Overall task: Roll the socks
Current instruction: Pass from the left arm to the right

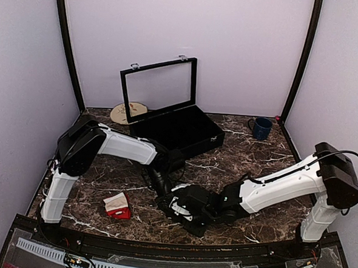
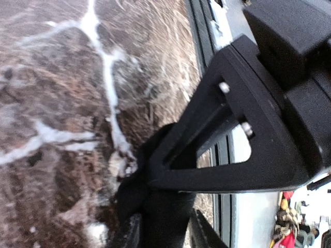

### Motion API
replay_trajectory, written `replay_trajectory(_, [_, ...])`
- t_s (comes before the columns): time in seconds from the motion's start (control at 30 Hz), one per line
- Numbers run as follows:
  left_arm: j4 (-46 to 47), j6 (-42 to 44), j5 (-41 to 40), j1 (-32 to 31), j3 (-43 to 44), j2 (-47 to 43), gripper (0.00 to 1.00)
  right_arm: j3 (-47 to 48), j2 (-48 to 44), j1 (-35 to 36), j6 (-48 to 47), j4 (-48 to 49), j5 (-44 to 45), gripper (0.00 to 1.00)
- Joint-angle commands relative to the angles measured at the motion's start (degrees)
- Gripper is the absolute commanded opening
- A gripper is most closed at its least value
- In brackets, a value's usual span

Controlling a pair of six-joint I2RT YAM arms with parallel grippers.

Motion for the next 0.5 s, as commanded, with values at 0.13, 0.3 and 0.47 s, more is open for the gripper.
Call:
replay_trajectory(0.13, [7.6,-7.4,-17.3,1.2,-5.9,-2.7,0.38,-3.5,-4.0,-1.6,6.7,-5.9,3.1,0.0])
replay_trajectory(0.3, [7.8,-7.6,-18.0,1.5,-7.2,-3.7,0.38,-3.9,-7.3,-1.6,8.8,-7.9,5.4,0.0])
replay_trajectory(0.47, [8.3,-8.1,-18.8,2.4,-7.5,-4.6,0.39,-5.0,-11.0,-1.6,11.4,-9.6,6.8,0.0])
